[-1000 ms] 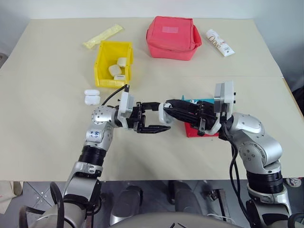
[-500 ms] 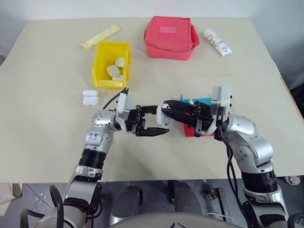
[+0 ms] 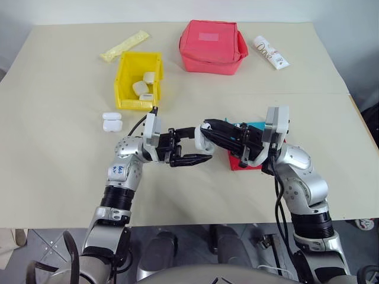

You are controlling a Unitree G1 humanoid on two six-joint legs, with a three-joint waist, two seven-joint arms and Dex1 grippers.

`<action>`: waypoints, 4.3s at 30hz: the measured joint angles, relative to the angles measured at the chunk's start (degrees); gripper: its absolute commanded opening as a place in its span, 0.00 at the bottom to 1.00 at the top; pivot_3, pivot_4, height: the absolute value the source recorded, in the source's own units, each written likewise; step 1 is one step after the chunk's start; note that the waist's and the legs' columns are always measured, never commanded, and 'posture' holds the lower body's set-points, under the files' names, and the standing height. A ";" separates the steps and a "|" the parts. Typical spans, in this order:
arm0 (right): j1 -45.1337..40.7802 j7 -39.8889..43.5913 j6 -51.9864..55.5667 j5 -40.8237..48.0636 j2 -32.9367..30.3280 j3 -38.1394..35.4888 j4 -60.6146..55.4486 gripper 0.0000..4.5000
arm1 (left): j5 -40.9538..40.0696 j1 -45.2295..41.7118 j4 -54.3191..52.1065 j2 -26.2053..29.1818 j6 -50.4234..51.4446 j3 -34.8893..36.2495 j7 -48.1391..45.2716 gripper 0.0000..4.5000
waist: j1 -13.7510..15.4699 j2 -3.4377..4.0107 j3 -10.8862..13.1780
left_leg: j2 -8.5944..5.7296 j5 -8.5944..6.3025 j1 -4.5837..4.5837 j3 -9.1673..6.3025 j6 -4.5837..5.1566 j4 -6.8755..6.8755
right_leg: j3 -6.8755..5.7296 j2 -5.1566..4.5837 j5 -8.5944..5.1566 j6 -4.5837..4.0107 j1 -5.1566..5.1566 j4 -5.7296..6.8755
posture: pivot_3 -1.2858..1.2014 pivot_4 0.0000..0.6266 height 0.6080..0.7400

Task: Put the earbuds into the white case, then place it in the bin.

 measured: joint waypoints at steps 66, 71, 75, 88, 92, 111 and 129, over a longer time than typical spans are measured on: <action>0.60 -0.07 10.90 -0.46 -14.46 0.28 -7.39 0.93 | 2.48 -3.87 11.02 -2.21 -11.47 0.83 -2.58 0.62 | 0.21 0.00 -0.01 | 0.00 -0.01 -0.02 0.03 0.01 0.08 | -0.01 -0.04 0.00 0.00 0.02 0.00 | 0.52 0.24 1.00; -0.72 -1.01 12.00 -0.46 -14.47 -0.27 -7.39 1.00 | 2.49 -4.50 11.32 -2.77 -12.23 0.80 -2.61 0.62 | 0.08 0.00 -0.01 | 0.00 -0.01 -0.01 0.04 0.01 0.07 | 0.00 -0.02 0.00 0.00 0.01 0.00 | 0.52 0.24 1.00; -0.26 -2.00 12.98 -0.35 -15.78 -2.39 -7.68 1.00 | 2.57 -4.52 13.02 -2.45 -12.94 1.21 -2.33 0.62 | 0.19 0.00 -0.01 | -0.01 -0.01 -0.02 0.03 0.02 0.07 | 0.00 -0.04 0.00 0.01 0.02 0.00 | 0.52 0.24 1.00; 29.62 -6.29 18.08 1.33 -23.57 -29.05 -15.99 1.00 | 2.67 -4.86 17.04 3.18 -15.34 5.83 0.23 0.62 | 1.70 0.06 -0.06 | -0.02 -0.06 0.02 0.16 0.11 0.13 | 0.08 -0.04 0.04 0.06 0.07 0.01 | 0.52 0.24 1.00; 40.24 -6.50 18.75 1.61 -23.03 -37.68 -19.28 1.00 | 2.68 -5.06 18.88 4.21 -15.94 6.65 0.50 0.62 | 1.72 0.05 -0.09 | -0.03 -0.08 0.02 0.20 0.16 0.16 | 0.11 -0.01 0.06 0.09 0.09 0.01 | 0.52 0.24 1.00; 3.59 -18.33 38.44 3.91 -36.55 -19.16 -12.27 0.96 | 2.62 -2.18 11.88 2.49 -16.49 6.02 2.03 0.62 | 1.41 0.12 -0.12 | 0.08 -0.10 0.01 0.25 0.17 0.15 | 0.15 -0.03 0.06 0.09 0.04 -0.07 | 0.52 0.24 1.00; -35.22 -5.03 43.07 -18.34 -30.01 21.75 20.98 0.67 | 2.57 7.44 -0.69 4.40 -13.93 5.70 10.88 0.62 | 0.82 0.18 -0.12 | 0.00 -0.09 -0.10 0.29 0.16 0.18 | 0.10 -0.09 0.07 0.09 -0.08 -0.03 | 0.52 0.24 1.00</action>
